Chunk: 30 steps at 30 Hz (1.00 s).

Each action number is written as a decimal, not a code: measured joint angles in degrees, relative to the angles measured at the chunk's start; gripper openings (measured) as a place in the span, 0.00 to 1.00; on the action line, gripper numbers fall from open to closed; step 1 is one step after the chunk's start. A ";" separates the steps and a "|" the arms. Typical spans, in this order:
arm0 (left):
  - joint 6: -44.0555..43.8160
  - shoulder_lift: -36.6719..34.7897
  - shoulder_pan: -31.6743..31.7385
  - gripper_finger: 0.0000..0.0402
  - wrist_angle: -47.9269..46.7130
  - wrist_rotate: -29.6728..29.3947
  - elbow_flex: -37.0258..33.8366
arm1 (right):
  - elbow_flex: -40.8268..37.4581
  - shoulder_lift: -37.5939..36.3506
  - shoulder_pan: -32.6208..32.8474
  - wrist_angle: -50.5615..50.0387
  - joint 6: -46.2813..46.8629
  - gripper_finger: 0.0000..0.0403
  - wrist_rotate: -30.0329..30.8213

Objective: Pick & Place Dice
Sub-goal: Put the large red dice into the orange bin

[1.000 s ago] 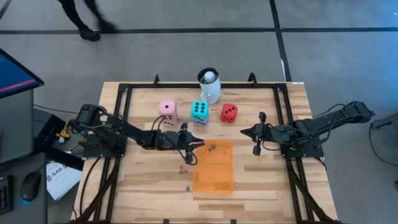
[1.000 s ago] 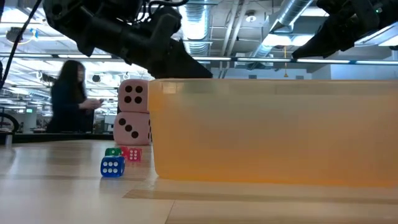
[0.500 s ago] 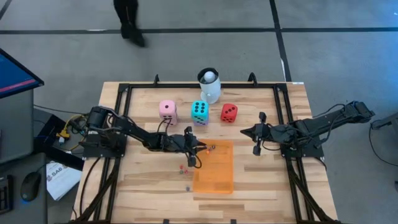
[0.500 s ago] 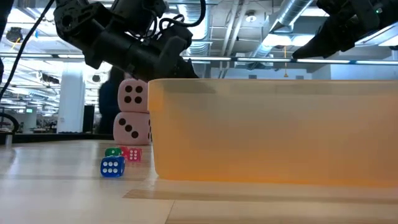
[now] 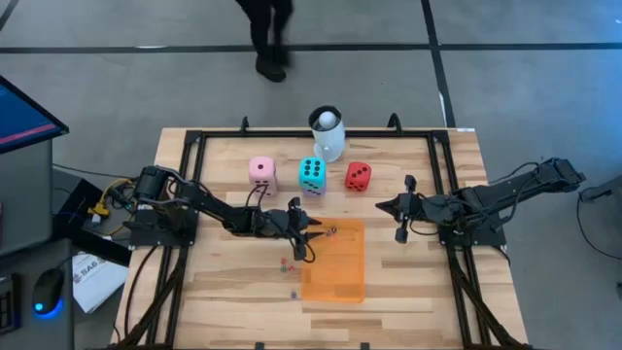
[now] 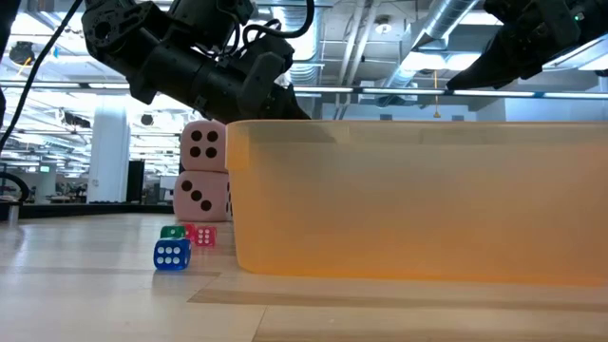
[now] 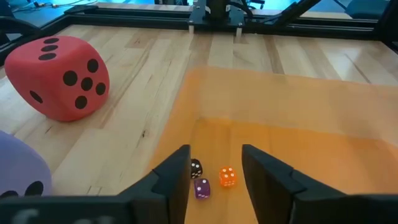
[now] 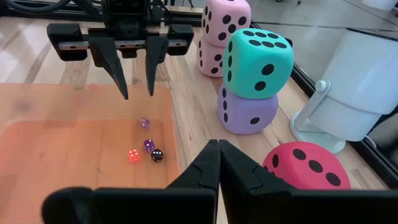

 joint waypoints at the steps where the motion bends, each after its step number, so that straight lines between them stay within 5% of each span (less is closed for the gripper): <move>1: 0.02 0.00 0.00 0.34 0.21 0.00 0.00 | 0.00 0.00 0.00 0.00 0.01 0.00 0.00; 30: 2.42 -0.50 -0.07 0.15 5.28 0.00 -0.06 | 0.00 -0.01 0.00 -0.05 0.12 0.00 0.00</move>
